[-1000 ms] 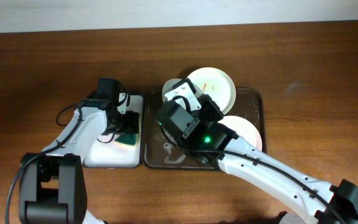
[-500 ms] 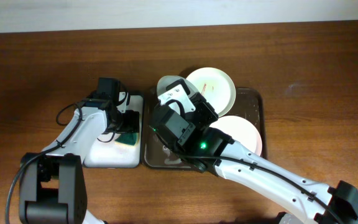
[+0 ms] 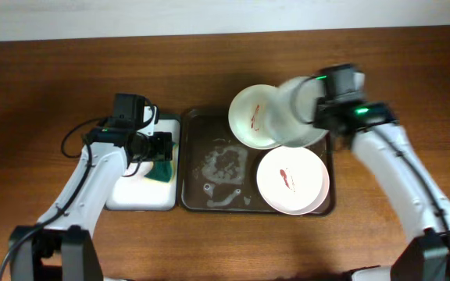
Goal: Clean dirty plates on tray and stack at the side
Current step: 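Lift the cleaned plate with the right gripper and set it right of the tray, then move the right gripper back and grip the rim of the pink-tinted plate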
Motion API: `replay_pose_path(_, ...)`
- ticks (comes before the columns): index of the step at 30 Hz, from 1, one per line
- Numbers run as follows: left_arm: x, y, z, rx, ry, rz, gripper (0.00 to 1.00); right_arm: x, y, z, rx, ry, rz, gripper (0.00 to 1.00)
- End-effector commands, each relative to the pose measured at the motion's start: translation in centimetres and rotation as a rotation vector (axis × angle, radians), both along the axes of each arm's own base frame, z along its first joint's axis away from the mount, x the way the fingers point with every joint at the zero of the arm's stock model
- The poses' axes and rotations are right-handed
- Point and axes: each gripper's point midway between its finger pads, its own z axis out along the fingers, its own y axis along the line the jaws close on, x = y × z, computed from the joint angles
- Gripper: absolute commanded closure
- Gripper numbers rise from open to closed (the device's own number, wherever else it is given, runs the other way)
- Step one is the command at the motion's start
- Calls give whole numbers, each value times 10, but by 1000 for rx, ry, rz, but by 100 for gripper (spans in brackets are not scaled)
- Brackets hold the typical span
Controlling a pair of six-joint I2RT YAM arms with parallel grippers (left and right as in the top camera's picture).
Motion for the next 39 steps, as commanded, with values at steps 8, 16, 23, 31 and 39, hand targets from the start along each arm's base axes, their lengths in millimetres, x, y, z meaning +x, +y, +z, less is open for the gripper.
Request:
replay_pose_path(8,-4,1,5,-2,0,-6,24,-62,-160,-49,336,132,-413,96)
replay_pose_path(16,-4,1,5,-4,0,1,26,-69,-133,-64,499,209,-378,38)
replay_pose_path(23,-4,1,5,-4,-1,1,25,-111,-36,-58,697,460,-32,37)
replay_pose_path(31,-4,1,5,-4,0,1,25,-142,19,-111,540,635,91,51)
replay_pose_path(39,-4,1,5,-4,0,1,25,-140,22,-148,408,586,85,65)
